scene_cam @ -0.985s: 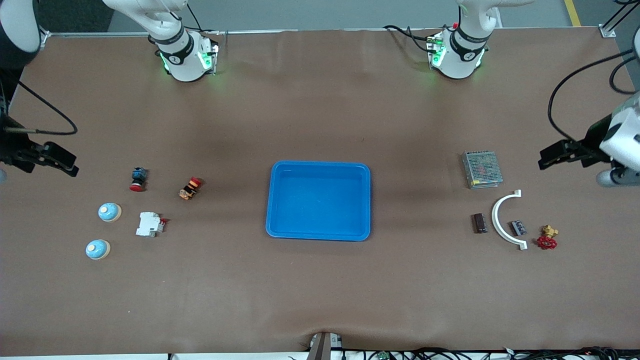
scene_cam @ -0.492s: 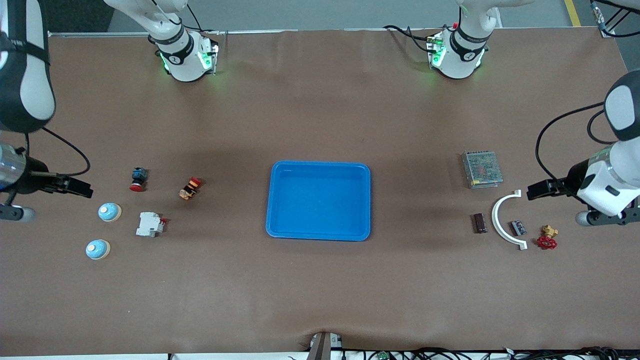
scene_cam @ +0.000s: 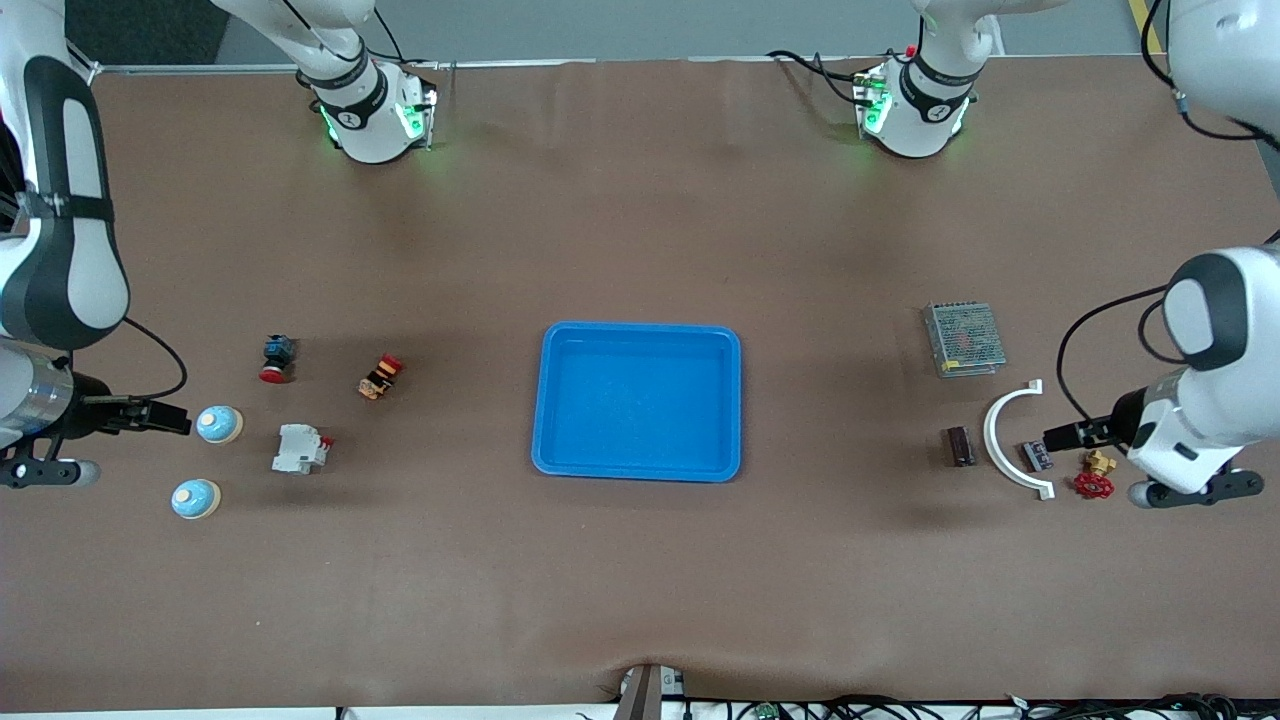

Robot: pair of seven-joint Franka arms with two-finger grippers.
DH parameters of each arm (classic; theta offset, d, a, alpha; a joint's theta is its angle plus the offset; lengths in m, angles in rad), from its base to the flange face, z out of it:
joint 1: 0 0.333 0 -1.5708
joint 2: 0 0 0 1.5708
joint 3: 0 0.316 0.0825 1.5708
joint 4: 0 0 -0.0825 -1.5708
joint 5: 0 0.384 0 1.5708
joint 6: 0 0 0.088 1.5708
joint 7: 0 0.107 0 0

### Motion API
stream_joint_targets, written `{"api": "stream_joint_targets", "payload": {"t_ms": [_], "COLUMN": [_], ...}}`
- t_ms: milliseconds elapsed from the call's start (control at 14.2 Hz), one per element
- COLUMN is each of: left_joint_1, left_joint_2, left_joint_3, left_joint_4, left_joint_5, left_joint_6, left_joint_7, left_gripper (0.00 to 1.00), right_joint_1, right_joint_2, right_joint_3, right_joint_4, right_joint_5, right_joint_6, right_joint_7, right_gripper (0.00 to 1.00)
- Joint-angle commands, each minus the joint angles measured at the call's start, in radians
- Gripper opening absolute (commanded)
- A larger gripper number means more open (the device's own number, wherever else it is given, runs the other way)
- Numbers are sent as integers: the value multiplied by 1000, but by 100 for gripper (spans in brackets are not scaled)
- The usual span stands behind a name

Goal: Place electrolytic capacitor and blue bell in tray
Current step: 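Move the left gripper to a capacitor while the right gripper reaches a bell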

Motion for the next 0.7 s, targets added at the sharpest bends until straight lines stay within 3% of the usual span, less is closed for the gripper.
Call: {"api": "stream_joint_targets", "payload": {"t_ms": [0,352,633], "left_joint_1": [25,30,42], "left_joint_2": [47,136,173], "left_joint_3": [0,2,0], "left_joint_4": [20,73,71], "left_joint_5": [12,18,16], "left_joint_6": [23,43,87], "left_joint_7": [8,8,-3], "left_gripper": [100,100,100], "right_joint_1": [-52,-100,-127], "right_joint_2": [10,10,41], "right_joint_3": [13,13,13], "right_joint_4": [-110,-282,-334], "right_joint_5": [14,14,14], "right_joint_6": [166,374,468], "right_joint_7": [-103,-163,-195], "right_gripper": [100,100,100]}}
